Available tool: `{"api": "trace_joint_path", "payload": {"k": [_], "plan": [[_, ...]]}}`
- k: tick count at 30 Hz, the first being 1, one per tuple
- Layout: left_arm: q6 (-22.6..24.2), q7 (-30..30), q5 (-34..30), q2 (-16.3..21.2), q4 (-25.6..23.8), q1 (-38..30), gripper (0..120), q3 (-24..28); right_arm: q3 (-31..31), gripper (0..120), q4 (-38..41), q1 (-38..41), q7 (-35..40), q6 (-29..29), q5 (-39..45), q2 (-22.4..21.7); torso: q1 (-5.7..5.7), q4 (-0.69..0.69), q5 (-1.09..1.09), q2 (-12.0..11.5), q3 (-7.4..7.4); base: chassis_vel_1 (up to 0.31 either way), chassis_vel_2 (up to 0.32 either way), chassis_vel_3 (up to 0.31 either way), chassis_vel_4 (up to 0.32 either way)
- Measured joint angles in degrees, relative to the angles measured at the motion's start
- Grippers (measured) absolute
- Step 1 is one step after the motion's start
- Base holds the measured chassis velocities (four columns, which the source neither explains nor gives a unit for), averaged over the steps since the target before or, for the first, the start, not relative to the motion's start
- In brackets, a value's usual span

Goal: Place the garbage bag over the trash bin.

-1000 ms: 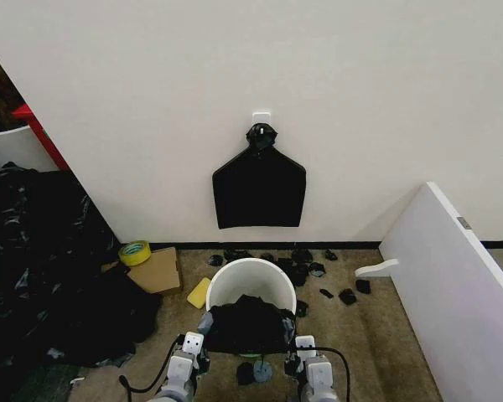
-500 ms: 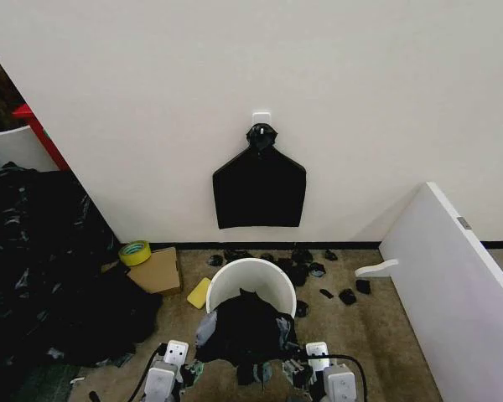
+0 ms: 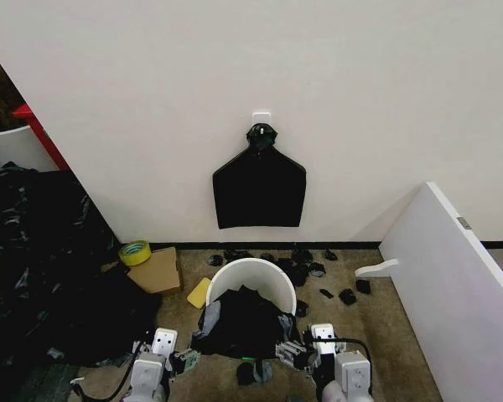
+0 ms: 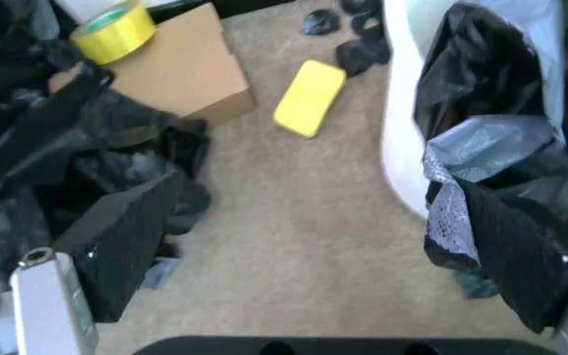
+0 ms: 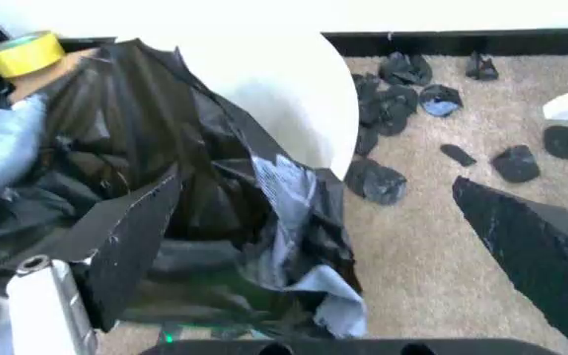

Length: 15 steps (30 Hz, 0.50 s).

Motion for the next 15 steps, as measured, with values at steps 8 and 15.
{"api": "trace_joint_path", "payload": {"k": [8,15], "plan": [[1.0,12.1,-8.0,0.1,1.0,-7.0,100,-0.6,0.7,100,-4.7,2.7,-7.0,6.1,-1.2,1.9,0.0,-0.01,-0.01,0.0,0.0,0.0,0.0,0.0,0.0],[8.2,9.9,-10.2,1.9,1.2,-9.7,100,-0.9,-0.9,100,-7.2,0.6,-13.5,11.7,-4.8,4.5,0.0,-0.02,-0.01,0.0,0.0,0.0,0.0,0.0,0.0]]}}
